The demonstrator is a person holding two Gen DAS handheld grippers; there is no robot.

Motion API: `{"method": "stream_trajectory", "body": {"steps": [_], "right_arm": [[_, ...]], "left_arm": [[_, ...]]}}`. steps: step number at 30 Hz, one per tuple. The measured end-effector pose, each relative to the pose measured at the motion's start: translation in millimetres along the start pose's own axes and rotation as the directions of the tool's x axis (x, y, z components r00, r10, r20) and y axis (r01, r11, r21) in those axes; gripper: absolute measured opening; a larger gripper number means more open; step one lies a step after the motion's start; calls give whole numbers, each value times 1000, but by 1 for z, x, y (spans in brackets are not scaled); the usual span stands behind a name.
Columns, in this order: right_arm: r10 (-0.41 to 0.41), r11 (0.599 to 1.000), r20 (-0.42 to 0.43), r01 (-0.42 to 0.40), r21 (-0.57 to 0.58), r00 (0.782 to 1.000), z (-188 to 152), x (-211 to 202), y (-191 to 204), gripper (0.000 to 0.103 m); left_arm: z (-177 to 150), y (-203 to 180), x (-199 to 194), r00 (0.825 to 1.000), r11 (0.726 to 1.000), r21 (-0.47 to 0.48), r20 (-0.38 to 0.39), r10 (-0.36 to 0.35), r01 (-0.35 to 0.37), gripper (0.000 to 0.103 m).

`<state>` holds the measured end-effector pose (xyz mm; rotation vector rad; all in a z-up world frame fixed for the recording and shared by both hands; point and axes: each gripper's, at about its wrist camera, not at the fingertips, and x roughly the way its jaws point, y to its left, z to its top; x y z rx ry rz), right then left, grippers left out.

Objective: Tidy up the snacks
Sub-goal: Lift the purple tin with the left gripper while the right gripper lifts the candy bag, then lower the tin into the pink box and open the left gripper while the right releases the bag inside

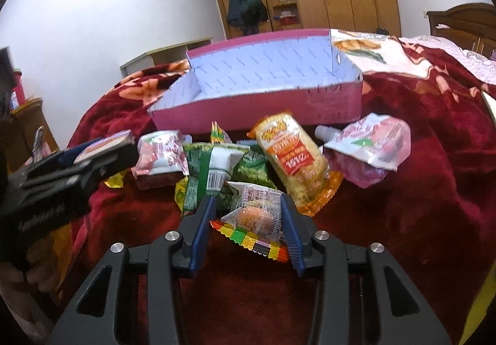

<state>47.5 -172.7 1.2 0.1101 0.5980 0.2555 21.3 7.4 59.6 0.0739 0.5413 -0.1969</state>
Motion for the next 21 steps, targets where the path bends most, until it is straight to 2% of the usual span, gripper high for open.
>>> {"method": "stream_trajectory", "body": {"steps": [8, 21], "right_arm": [[-2, 999, 58, 5, -50, 998, 15, -12, 4, 44], [-3, 1000, 107, 5, -24, 994, 65, 3, -9, 44]], "left_arm": [[27, 2, 20, 1000, 1000, -10, 10, -4, 4, 69], [59, 3, 63, 1000, 999, -43, -5, -8, 8, 69]]}}
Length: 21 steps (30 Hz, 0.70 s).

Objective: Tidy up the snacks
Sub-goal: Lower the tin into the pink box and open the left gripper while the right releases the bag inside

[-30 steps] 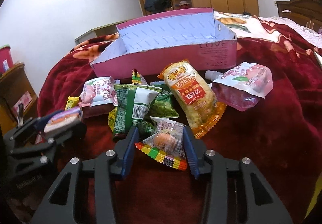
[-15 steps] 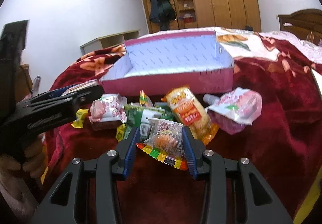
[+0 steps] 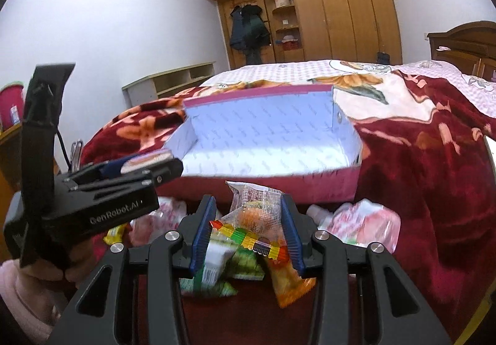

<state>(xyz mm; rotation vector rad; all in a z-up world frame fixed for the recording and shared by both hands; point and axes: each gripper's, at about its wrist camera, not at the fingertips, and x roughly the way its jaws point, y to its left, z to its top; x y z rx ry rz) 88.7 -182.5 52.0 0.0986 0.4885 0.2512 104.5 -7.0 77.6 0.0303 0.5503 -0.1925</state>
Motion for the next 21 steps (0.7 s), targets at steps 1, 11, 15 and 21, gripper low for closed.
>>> {"method": "stream_trajectory", "body": {"steps": [1, 11, 15, 21], "right_arm": [[-5, 1000, 0, 5, 2, 1000, 4, 3, -2, 44], [-57, 998, -13, 57, 23, 998, 31, 37, -17, 44], [-76, 997, -21, 77, 13, 997, 39, 51, -21, 44], [-87, 996, -57, 88, 22, 995, 41, 71, -26, 44]], "left_arm": [[2, 1, 5, 1000, 1000, -8, -8, 0, 0, 69], [12, 1, 47, 997, 999, 1, -62, 47, -47, 69], [14, 3, 56, 996, 999, 4, -75, 54, -53, 69], [13, 4, 66, 992, 997, 22, -105, 70, -68, 69]]}}
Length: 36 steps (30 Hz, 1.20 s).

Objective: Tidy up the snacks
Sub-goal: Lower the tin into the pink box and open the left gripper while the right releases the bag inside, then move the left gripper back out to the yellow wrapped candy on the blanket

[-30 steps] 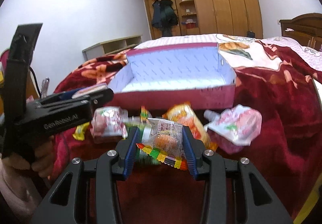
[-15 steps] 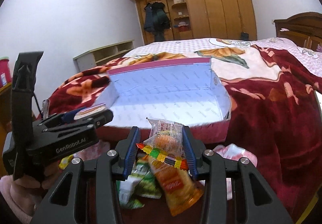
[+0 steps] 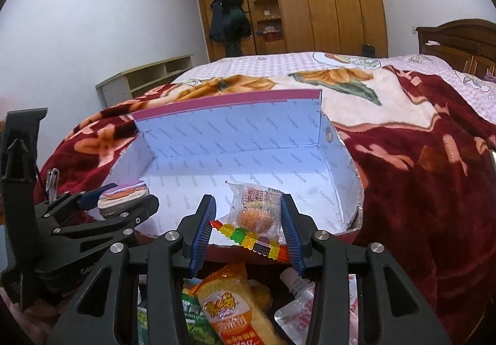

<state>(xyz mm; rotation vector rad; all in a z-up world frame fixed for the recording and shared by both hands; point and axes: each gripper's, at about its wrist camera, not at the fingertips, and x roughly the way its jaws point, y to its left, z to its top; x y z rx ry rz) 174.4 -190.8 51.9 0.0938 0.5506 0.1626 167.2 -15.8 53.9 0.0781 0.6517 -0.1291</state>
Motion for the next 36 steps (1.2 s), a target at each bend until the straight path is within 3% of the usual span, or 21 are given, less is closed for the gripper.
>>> {"method": "stream_trajectory", "body": {"steps": [7, 11, 15, 23, 36], "right_arm": [[10, 1000, -16, -10, 5, 1000, 1, 7, -1, 44], [31, 999, -25, -31, 20, 999, 1, 8, -1, 48], [42, 999, -6, -42, 18, 999, 2, 1, 0, 58], [71, 997, 33, -71, 10, 997, 3, -20, 5, 58], [105, 994, 34, -106, 31, 994, -10, -49, 8, 58]], "left_arm": [[1, -1, 1, 1000, 1000, 3, -12, 7, -7, 70], [2, -2, -3, 1000, 1000, 2, -4, 1, 0, 75], [3, -2, -12, 1000, 1000, 7, 9, -5, 5, 78], [3, -2, -40, 999, 1000, 26, 37, -6, 5, 78], [-12, 11, -77, 996, 996, 37, 34, 82, -83, 79]]}}
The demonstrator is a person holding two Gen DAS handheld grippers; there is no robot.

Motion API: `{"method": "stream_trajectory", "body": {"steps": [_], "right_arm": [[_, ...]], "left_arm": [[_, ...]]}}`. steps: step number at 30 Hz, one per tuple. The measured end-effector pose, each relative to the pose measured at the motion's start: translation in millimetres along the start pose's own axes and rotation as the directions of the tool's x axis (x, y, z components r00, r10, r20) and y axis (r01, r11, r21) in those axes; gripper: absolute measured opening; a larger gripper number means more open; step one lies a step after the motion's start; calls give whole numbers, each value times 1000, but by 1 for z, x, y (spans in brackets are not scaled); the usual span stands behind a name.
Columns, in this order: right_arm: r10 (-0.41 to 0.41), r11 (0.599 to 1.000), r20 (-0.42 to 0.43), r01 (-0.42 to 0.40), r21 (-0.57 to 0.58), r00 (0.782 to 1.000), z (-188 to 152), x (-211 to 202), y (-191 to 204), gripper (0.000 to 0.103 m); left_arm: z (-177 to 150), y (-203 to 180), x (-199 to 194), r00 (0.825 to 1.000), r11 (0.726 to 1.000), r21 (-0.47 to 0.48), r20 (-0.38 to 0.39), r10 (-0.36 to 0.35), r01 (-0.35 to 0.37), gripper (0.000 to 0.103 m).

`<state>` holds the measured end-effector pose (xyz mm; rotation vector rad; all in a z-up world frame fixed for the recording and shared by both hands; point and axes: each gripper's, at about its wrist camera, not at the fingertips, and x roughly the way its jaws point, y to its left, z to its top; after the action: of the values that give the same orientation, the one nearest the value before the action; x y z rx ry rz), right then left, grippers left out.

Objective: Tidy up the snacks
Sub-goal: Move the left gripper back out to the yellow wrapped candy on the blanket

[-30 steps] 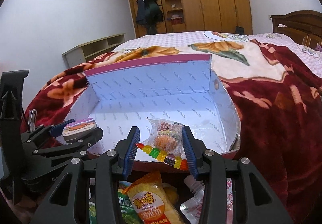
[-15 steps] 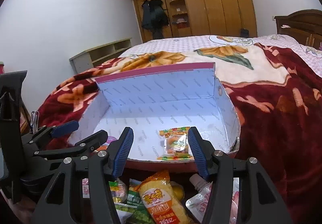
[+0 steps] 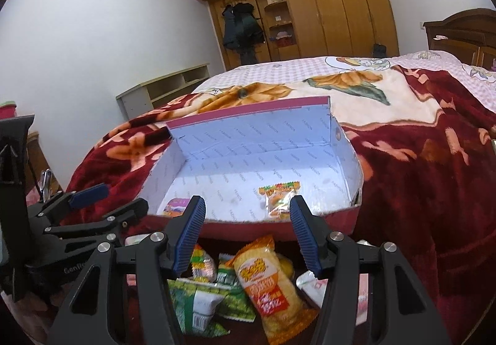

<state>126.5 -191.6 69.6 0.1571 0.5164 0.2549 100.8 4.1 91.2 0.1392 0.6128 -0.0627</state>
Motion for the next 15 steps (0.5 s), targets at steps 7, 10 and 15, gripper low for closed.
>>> {"method": "stream_trajectory", "body": {"steps": [7, 10, 15], "right_arm": [[11, 1000, -23, -10, 9, 1000, -14, -7, 4, 58], [13, 1000, -37, -13, 22, 999, -21, -9, 3, 58], [10, 999, -90, -6, 39, 996, -34, -11, 5, 58]], "left_arm": [[-18, 16, -15, 1000, 1000, -18, -17, 18, -18, 79], [-27, 21, -18, 999, 999, -30, -33, 20, -21, 79], [-41, 31, -14, 997, 999, -54, -76, 3, -7, 79]]}}
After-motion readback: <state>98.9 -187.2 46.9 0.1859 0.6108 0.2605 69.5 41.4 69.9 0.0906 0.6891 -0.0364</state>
